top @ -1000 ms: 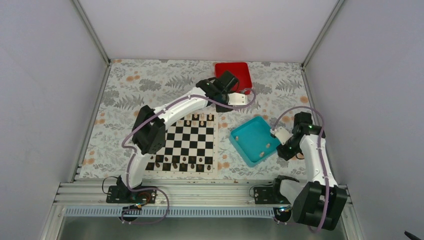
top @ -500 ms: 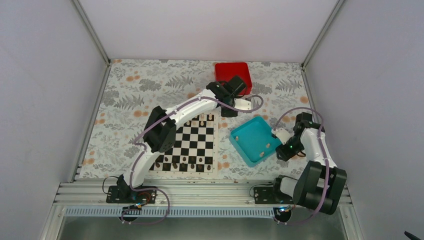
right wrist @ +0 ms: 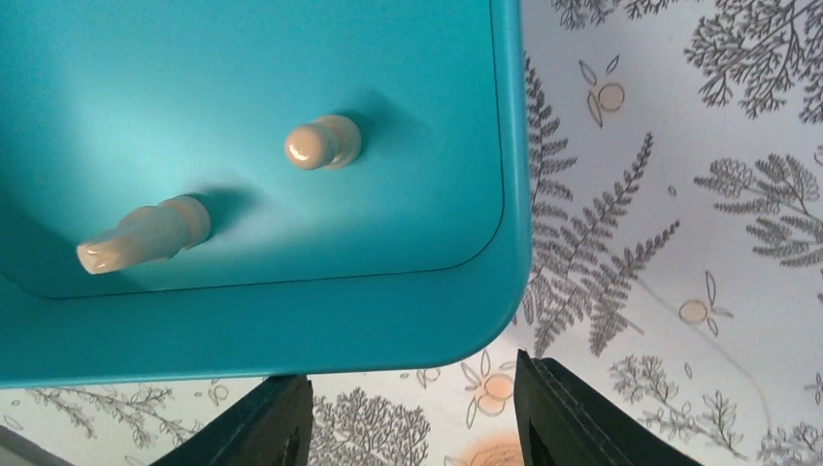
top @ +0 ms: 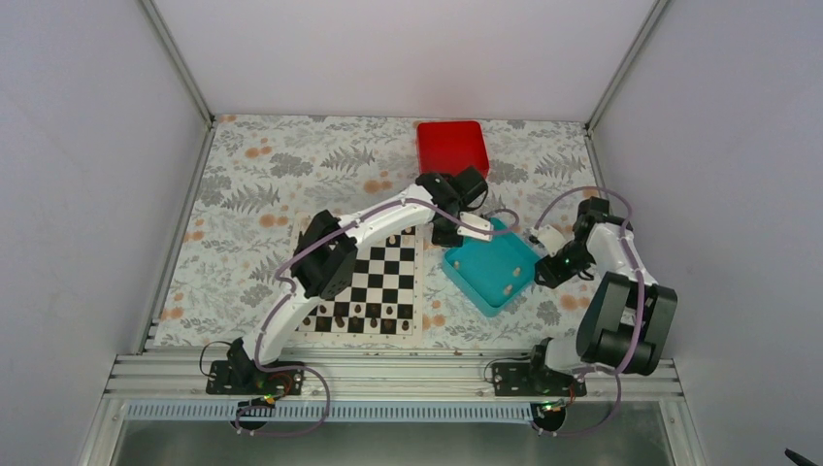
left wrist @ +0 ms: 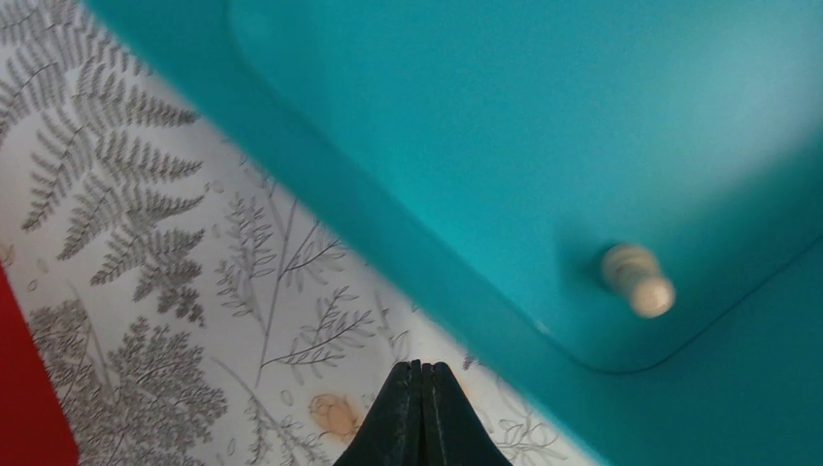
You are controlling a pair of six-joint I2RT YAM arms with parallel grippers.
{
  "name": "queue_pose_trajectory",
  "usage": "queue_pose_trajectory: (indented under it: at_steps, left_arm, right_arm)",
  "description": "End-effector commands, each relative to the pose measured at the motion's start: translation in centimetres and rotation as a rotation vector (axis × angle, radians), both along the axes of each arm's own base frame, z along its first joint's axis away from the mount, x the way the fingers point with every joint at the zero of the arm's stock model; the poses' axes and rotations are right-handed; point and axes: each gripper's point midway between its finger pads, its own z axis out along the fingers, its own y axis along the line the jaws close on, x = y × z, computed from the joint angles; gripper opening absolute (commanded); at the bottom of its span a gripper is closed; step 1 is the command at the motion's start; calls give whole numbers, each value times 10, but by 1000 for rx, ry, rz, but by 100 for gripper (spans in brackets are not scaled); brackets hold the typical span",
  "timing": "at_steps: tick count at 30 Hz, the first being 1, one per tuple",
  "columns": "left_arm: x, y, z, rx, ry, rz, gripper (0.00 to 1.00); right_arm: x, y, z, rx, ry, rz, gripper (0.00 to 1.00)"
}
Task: Set up the chess pieces on the board
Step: Adjust the storage box at the center of the board.
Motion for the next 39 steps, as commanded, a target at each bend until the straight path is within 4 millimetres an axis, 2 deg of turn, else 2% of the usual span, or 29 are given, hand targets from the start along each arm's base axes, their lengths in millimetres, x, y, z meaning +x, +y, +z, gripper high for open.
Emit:
queue_pose_trajectory:
  at_steps: [1, 6, 14, 21, 26, 30, 34, 39]
  left_arm:
    - [-28, -7, -3, 13, 54, -59, 2]
    - [-48, -6, -9, 39, 81, -90, 2]
    - [-66, -7, -5, 32, 106, -111, 2]
    - [-88, -15, 1, 35, 107, -153, 2]
    - [-107, -17, 6, 47, 114, -186, 2]
    - [-124, -16, 9, 59, 122, -213, 2]
    - [-140, -16, 10, 72, 138, -243, 2]
    - [-159, -20, 9, 73, 181, -281, 2]
  right_arm:
    - [25, 4, 2, 67, -47, -18, 54]
    - [42, 4, 4, 95, -64, -16, 54]
    - [64, 3, 6, 122, -66, -16, 56]
    - [80, -3, -2, 111, -39, -12, 56]
    - [94, -5, -5, 119, -31, -7, 56]
    - [103, -7, -14, 113, -5, -3, 56]
    - [109, -1, -21, 130, 15, 16, 56]
    - [112, 16, -28, 127, 52, 62, 57]
